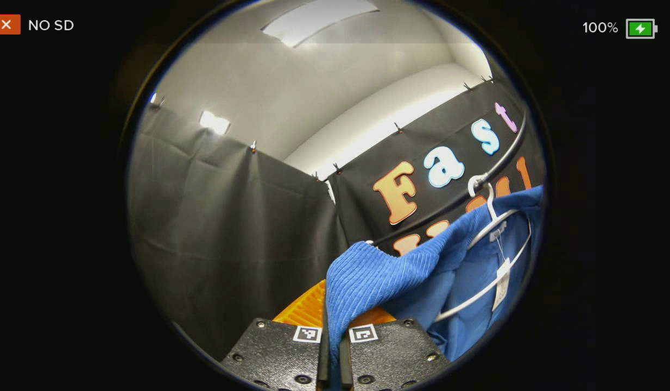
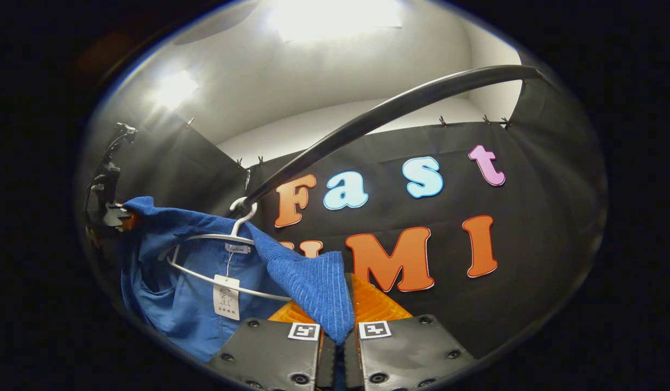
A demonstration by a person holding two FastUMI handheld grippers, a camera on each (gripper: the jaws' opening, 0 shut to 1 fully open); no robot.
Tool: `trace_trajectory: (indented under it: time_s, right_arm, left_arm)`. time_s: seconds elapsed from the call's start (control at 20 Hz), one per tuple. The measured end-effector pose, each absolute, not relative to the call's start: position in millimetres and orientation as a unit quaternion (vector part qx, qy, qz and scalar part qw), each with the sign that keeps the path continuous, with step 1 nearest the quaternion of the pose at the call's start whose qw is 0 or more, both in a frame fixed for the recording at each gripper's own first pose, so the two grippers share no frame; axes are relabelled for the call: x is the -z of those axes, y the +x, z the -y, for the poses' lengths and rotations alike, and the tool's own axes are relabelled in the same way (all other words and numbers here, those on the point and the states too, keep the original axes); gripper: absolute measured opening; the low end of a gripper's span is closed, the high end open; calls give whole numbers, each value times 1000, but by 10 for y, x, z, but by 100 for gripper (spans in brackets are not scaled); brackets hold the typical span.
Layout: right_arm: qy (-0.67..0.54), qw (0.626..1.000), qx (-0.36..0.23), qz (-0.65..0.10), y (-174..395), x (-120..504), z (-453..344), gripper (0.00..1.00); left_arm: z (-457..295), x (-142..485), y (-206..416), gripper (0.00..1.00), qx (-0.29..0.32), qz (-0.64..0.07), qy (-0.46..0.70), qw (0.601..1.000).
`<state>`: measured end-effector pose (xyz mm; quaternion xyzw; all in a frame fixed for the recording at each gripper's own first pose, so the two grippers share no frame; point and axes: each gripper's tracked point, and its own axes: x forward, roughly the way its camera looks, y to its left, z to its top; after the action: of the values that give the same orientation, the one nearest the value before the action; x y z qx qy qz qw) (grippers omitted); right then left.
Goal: Grasp the clothes on the hanger with both hands and then place them into the laundry hamper below.
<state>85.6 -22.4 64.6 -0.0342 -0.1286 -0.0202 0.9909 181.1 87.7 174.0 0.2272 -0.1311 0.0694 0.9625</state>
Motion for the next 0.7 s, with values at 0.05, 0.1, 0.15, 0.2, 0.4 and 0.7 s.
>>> trace_trajectory:
  time_s: [0.05, 0.1, 0.15, 0.2, 0.4, 0.7]
  right_arm:
    - [-32, 991, 20, 128, 856, -649, 235, 13]
    - [-30, 991, 20, 129, 852, -641, 228, 13]
    - [-27, 991, 16, 130, 831, -652, 205, 13]
    - [-24, 991, 12, 130, 821, -669, 180, 13]
    - [-8, 993, 3, 122, 809, -650, 155, 13]
    - [-13, 994, 3, 111, 816, -605, 96, 13]
  left_arm:
    - [-885, -1836, 1909, 3, -61, 137, 231, 961]
    - [-868, -1942, 2018, 3, -50, 148, 237, 959]
    - [-851, -2023, 2132, 3, -40, 156, 247, 955]
    - [-835, -2075, 2249, 2, -31, 155, 259, 953]
    - [-768, -2062, 2787, 2, 23, 149, 282, 948]
    - [-919, -1161, 3255, 2, 68, 93, 203, 972]
